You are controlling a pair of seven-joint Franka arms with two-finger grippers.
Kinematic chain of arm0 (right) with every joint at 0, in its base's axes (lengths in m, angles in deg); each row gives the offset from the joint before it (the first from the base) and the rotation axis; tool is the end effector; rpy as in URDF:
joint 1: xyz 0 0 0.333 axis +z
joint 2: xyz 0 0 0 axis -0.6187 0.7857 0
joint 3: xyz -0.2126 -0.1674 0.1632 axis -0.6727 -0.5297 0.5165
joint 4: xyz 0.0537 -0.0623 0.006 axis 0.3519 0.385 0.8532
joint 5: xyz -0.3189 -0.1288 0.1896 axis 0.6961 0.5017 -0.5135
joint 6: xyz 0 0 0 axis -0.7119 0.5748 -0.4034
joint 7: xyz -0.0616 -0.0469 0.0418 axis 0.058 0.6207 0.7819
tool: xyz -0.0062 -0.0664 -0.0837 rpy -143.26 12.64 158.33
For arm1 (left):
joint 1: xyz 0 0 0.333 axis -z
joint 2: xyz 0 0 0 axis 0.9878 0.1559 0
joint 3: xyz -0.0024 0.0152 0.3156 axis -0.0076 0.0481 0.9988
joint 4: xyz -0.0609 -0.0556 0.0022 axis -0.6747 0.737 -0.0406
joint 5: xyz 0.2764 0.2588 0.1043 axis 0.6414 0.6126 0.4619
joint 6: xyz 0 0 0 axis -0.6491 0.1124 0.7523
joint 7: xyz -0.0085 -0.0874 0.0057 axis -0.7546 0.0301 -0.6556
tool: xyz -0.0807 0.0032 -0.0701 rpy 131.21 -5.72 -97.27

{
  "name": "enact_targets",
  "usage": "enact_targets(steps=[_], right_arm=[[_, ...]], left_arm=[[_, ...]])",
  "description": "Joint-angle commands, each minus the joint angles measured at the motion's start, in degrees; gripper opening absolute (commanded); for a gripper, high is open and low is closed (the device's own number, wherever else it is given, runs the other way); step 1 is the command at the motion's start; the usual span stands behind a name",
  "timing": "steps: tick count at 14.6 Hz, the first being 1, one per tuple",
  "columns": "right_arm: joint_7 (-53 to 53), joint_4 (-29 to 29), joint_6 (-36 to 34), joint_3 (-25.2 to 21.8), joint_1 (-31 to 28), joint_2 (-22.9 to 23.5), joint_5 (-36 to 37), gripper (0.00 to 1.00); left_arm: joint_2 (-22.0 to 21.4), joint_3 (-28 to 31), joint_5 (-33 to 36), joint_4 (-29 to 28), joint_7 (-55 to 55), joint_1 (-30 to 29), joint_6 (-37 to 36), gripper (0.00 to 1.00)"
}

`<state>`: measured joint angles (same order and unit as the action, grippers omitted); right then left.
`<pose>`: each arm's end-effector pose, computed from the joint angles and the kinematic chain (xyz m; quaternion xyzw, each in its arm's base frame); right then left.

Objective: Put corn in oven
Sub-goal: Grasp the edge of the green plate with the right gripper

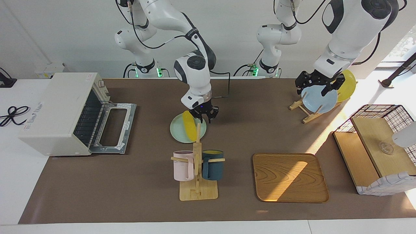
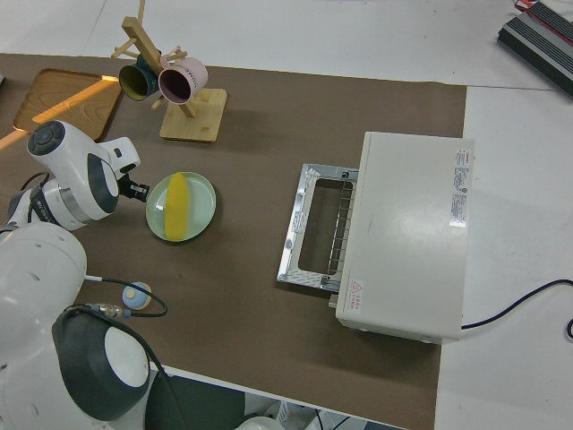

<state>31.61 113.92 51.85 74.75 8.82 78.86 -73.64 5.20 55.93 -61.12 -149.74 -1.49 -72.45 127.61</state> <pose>0.4998 0.3793 0.3157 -0.9968 0.0441 -0.0503 0.0437 0.5555 -0.0906 0.6074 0.9955 -0.0898 -0.0300 0.0023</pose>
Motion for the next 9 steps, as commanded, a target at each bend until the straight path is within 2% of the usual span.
enact_targets(steps=[1,7,8,9], right_arm=[[-0.41,-0.82,0.39,-0.51,-0.55,1.14,1.35,0.39],[-0.33,1.03,0.3,-0.51,-0.37,0.7,1.53,0.36],[-0.33,1.2,0.39,-0.51,-0.46,0.7,1.53,0.3],[-0.24,1.47,0.22,-0.51,-0.46,0.53,1.61,0.09]], left_arm=[[-1.09,-0.45,0.3,-1.27,0.53,-0.84,0.25,1.0],[-2.24,0.16,0.39,-1.1,0.36,-0.84,-0.19,1.0],[-2.32,0.08,0.39,-1.1,0.36,-0.84,-0.19,1.0],[-2.32,0.08,0.39,-1.1,0.36,-0.75,-0.19,1.0]])
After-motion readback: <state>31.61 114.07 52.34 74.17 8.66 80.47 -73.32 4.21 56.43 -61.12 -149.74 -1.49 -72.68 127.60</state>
